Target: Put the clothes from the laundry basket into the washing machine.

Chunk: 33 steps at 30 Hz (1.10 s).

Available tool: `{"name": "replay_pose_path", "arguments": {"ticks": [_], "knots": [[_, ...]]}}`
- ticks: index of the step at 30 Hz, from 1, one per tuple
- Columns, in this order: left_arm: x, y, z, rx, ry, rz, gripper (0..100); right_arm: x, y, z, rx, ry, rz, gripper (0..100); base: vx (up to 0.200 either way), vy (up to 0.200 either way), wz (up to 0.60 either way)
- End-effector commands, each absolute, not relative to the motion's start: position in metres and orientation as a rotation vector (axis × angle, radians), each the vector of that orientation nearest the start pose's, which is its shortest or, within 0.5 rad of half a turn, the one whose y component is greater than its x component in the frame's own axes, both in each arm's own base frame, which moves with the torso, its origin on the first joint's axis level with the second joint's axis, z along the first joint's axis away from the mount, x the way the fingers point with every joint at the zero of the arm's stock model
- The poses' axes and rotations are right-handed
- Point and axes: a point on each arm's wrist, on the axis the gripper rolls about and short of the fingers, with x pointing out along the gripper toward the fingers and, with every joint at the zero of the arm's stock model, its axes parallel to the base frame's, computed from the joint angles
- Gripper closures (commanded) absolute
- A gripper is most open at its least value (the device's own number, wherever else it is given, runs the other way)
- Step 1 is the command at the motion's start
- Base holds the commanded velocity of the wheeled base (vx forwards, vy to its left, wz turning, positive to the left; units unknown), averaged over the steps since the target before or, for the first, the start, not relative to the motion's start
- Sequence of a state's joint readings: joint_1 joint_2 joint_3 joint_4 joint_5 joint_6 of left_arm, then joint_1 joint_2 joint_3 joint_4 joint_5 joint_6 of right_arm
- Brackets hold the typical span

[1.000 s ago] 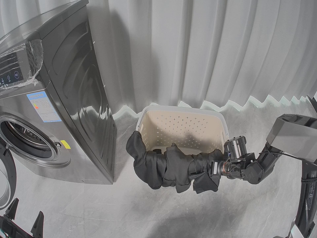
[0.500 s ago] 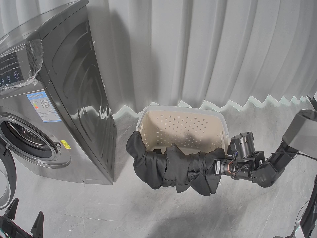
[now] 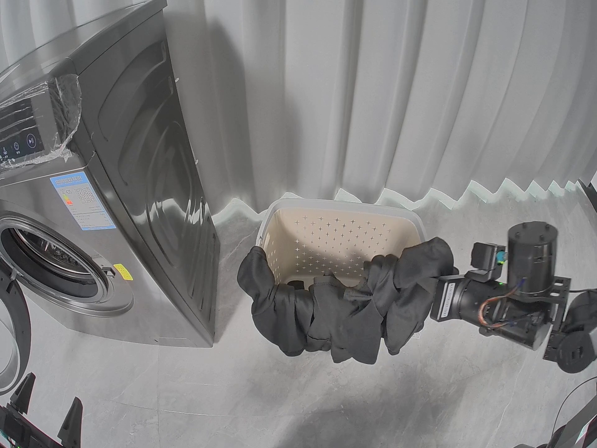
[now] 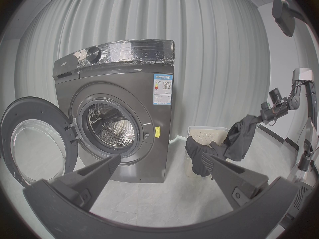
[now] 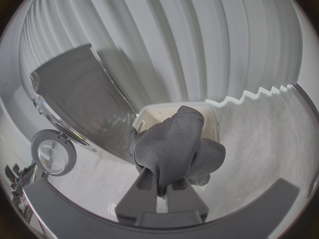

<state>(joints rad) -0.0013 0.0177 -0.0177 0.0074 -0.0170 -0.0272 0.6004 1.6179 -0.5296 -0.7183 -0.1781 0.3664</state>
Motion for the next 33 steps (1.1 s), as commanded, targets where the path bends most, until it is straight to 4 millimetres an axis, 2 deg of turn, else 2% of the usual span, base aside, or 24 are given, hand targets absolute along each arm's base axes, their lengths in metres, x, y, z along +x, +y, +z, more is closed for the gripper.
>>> {"name": "replay_pose_path", "arguments": {"ticks": [1, 7, 11, 14, 18, 23, 33], "knots": [[-0.023, 0.000, 0.075, -0.026, 0.006, -0.018, 0, 0.178, 0.125, 0.180, 0.271, 0.247, 0.430, 100, 0.000, 0.000, 0.00], [-0.023, 0.000, 0.075, -0.026, 0.008, -0.015, 0, 0.181, 0.126, 0.191, 0.197, 0.096, 0.467, 100, 0.000, 0.000, 0.00], [-0.023, 0.000, 0.075, -0.029, 0.008, -0.004, 0, 0.178, 0.124, 0.183, 0.182, 0.110, 0.467, 100, 0.000, 0.000, 0.00], [-0.023, 0.000, 0.075, -0.032, 0.008, -0.004, 0, 0.177, 0.120, 0.184, 0.188, 0.087, 0.459, 100, 0.000, 0.000, 0.00], [-0.023, 0.000, 0.075, -0.032, 0.008, -0.004, 0, 0.177, 0.114, 0.193, 0.203, 0.039, 0.439, 100, -0.200, 0.000, 0.00], [-0.023, 0.000, 0.075, -0.032, 0.008, -0.004, 0, 0.178, 0.111, 0.191, 0.199, 0.043, 0.420, 100, -0.200, 0.000, 0.00], [-0.023, 0.000, 0.075, -0.032, 0.008, -0.003, 0, 0.179, 0.112, 0.188, 0.194, 0.057, 0.422, 100, 0.000, 0.020, 0.00]]}}
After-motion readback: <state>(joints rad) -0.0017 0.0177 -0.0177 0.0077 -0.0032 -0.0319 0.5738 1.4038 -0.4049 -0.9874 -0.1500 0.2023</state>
